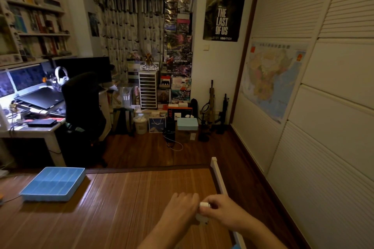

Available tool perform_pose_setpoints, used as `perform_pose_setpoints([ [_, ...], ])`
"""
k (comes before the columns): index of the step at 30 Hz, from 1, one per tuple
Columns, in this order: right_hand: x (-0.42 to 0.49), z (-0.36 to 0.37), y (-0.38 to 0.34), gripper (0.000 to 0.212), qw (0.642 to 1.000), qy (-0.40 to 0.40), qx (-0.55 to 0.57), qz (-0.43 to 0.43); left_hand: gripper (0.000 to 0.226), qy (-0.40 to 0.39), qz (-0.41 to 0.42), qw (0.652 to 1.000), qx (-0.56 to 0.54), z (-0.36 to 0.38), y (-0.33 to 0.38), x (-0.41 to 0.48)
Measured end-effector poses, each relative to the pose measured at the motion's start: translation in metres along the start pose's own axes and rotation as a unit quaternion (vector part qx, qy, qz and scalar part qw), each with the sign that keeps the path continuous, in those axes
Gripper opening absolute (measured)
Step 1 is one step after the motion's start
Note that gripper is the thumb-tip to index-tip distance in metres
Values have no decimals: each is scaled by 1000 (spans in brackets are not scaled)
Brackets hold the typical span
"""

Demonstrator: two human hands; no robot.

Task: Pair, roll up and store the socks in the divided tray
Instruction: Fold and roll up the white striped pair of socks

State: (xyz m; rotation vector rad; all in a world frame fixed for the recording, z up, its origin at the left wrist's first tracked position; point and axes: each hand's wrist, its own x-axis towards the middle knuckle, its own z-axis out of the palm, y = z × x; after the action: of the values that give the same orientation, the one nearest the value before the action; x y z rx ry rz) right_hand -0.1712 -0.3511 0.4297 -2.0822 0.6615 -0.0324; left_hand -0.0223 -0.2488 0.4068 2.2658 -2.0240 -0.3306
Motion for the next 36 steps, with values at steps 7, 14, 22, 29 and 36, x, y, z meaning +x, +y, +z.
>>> perform_pose_setpoints([
  [7, -7, 13, 11, 33, 939, 82, -296, -156, 37, -50, -31, 995, -78, -7, -5, 1],
  [14, -9, 0, 13, 16, 985, 30, -157, -64, 57, 61, 49, 997, 10, 12, -8, 5],
  [22, -8, 5, 11, 32, 967, 62, -227, -92, 45, 1, -7, 999, -46, 20, -9, 11],
  [29, -7, 8, 9, 31, 927, 71, -339, -142, 53, 33, 22, 998, -39, 12, -3, 3],
  [36, -9, 2, 2, 28, 981, 26, -171, -82, 50, 24, 5, 1000, -3, 9, -1, 2],
])
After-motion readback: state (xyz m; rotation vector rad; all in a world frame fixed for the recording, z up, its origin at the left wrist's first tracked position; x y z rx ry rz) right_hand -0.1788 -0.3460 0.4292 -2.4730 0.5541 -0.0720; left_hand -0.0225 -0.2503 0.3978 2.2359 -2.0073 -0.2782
